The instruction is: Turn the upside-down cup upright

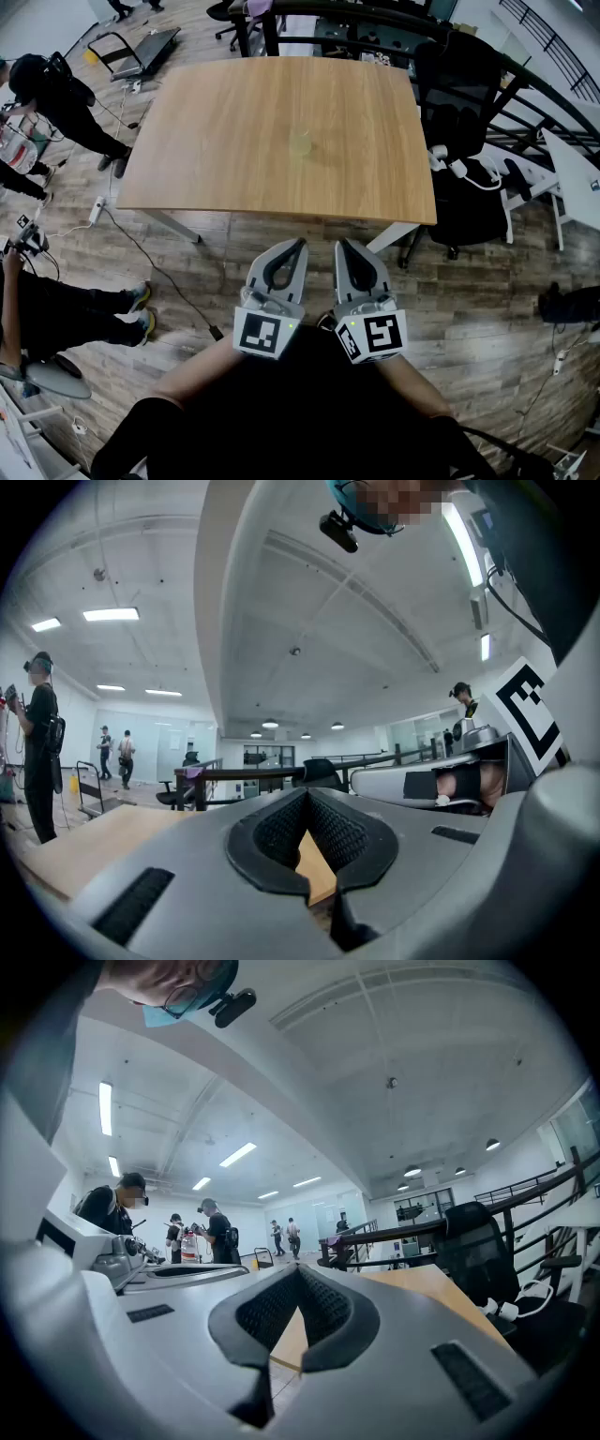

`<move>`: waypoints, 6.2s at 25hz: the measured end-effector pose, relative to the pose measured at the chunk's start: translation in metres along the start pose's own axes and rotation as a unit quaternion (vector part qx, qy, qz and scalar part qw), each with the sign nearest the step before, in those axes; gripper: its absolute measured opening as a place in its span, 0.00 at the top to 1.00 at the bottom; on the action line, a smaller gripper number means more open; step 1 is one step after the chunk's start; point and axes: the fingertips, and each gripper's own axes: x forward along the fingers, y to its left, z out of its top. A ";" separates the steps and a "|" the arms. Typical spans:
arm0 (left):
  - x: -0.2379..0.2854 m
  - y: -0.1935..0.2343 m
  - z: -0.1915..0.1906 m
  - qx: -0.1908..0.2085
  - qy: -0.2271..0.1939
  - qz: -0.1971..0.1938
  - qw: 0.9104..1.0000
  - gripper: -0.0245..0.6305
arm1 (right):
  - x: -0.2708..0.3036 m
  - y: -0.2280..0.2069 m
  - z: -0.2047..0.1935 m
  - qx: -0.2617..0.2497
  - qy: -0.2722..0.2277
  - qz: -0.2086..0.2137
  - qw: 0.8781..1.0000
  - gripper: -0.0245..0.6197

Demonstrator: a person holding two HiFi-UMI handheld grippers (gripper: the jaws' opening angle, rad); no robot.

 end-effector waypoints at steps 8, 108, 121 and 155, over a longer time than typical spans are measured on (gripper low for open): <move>0.009 -0.006 0.000 -0.004 0.005 0.008 1.000 0.95 | 0.000 -0.010 0.001 0.001 0.000 0.010 1.000 0.94; 0.319 0.294 -0.282 -0.129 0.179 -0.009 0.975 0.80 | 0.476 -0.156 -0.217 0.052 0.173 0.128 0.975 0.52; 0.332 0.238 -0.245 -0.271 0.110 -0.171 0.941 0.69 | 0.435 -0.167 -0.173 0.139 0.132 0.159 0.968 0.52; 0.311 0.222 -0.243 -0.177 0.125 -0.183 0.959 0.94 | 0.417 -0.191 -0.197 0.212 0.106 0.154 0.959 0.52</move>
